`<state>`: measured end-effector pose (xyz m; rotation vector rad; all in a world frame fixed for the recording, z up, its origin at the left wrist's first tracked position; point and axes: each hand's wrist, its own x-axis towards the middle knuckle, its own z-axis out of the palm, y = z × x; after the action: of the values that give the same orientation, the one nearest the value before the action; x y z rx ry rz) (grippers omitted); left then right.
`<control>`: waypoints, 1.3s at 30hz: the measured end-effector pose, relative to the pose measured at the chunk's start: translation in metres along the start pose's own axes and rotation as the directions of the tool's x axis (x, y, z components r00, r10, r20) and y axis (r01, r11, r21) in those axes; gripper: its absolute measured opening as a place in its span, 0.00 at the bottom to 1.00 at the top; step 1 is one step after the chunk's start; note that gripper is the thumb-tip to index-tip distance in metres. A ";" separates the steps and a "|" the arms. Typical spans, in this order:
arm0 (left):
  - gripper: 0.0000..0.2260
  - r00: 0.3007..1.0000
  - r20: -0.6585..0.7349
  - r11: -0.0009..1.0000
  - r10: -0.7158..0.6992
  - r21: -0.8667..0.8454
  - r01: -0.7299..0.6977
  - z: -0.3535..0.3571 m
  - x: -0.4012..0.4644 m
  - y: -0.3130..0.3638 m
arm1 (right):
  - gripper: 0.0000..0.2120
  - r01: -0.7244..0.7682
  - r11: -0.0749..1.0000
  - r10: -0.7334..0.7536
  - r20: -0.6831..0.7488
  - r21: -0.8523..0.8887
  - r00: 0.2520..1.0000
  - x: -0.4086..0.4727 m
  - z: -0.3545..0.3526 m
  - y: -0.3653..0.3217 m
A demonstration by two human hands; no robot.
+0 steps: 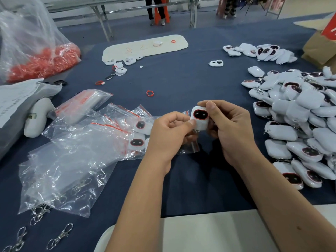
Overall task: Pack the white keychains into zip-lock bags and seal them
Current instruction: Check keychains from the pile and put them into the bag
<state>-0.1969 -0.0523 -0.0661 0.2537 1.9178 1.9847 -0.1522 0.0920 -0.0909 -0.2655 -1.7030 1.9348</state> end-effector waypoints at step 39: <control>0.07 0.983 0.151 0.714 0.108 0.676 -0.182 0.187 0.118 0.026 | 0.07 -0.276 0.823 0.074 -0.388 -0.496 0.919 0.142 -0.163 -0.124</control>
<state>-0.2386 0.1655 -0.0437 0.7029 2.5564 1.1984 -0.1583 0.3108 0.0280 -0.9597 -1.9869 1.3537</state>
